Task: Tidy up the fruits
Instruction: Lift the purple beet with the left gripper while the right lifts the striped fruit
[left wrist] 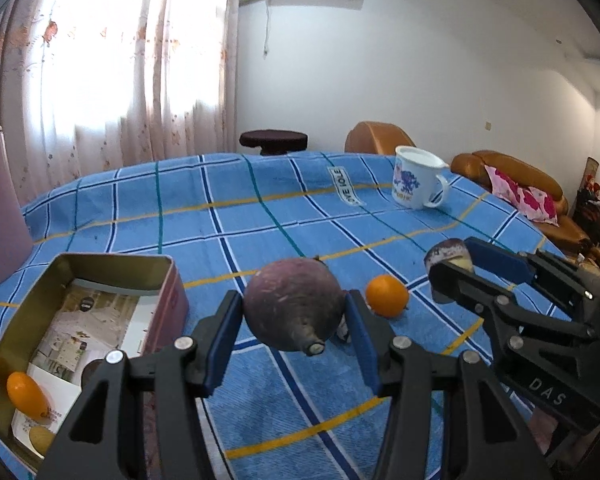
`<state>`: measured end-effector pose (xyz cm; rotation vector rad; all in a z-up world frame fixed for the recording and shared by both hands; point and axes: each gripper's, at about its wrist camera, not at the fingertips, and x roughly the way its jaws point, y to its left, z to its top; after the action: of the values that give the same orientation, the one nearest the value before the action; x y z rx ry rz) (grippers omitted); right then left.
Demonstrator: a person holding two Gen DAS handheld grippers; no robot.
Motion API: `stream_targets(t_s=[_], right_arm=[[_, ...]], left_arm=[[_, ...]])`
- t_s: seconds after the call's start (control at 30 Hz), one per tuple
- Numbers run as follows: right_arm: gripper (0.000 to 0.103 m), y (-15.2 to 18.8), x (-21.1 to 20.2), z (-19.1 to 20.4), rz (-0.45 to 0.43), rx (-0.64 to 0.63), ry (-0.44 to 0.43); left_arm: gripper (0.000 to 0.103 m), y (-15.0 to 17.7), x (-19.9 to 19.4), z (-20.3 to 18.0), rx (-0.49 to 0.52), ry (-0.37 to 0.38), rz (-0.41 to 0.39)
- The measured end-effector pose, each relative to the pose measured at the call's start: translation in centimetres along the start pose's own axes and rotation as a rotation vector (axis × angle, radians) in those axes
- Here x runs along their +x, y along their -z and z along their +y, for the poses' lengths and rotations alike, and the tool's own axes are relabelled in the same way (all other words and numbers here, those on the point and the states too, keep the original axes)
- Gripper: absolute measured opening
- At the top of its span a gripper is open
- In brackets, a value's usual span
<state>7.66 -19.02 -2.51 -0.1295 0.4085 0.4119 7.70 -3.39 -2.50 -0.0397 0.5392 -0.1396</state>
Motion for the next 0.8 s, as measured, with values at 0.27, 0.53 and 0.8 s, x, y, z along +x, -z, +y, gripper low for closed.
stream_targets(t_s=[0.27,0.53,0.8], right_arm=[[0.043,0.1,-0.7,0.0,-0.035,-0.001,-0.007],[0.043,0.0,-1.1,-0.1,-0.064,-0.002,-0.008],[0.043,0.0,-2.1,0.3,-0.121,-0.019,-0.002]], left_arm=[[0.054,0.0,-1.2,-0.3,0.01,-0.023,-0.063],[0.054,0.3,-2.4,-0.5,0.02,-0.051,-0.126],[0.054,0.4,-3.1,-0.4,0.016,-0.067,-0.162]])
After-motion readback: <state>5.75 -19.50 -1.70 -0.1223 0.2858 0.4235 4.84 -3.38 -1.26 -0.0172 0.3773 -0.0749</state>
